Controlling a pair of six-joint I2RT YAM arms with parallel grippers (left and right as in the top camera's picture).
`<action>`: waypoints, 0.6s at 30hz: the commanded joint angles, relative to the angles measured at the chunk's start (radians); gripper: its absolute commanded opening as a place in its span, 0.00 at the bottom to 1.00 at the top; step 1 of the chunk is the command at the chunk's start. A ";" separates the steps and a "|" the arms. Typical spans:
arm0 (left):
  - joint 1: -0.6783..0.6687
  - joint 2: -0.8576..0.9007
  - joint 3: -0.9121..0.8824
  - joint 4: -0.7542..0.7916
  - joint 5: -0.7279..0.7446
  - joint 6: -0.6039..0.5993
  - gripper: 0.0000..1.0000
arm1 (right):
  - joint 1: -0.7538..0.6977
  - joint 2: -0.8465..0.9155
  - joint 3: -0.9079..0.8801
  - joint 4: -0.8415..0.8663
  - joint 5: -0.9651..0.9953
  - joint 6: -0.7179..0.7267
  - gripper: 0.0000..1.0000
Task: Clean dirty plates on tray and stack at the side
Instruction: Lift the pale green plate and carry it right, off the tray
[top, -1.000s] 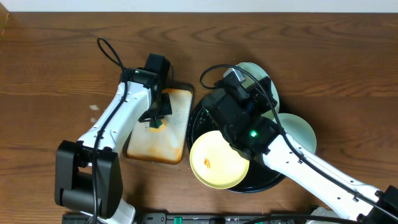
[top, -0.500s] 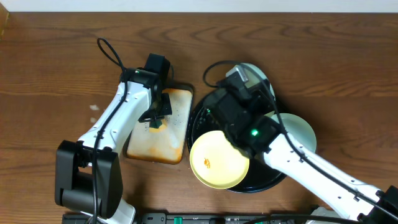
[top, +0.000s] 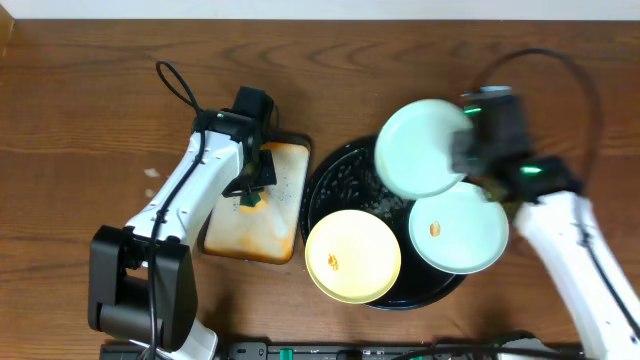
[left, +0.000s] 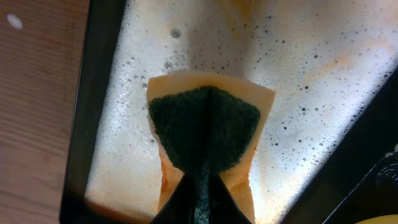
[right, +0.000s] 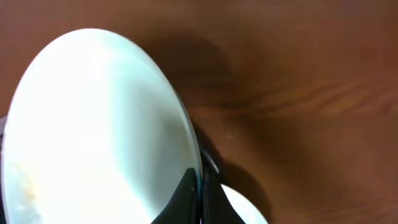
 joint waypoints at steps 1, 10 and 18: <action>0.004 0.000 -0.003 -0.002 0.000 0.006 0.08 | -0.210 -0.033 0.018 -0.022 -0.244 0.080 0.01; 0.004 0.000 -0.003 -0.002 0.000 0.006 0.09 | -0.624 0.049 0.002 -0.066 -0.252 0.113 0.01; 0.004 0.000 -0.003 -0.002 0.000 0.006 0.08 | -0.775 0.225 -0.012 -0.014 -0.065 0.164 0.01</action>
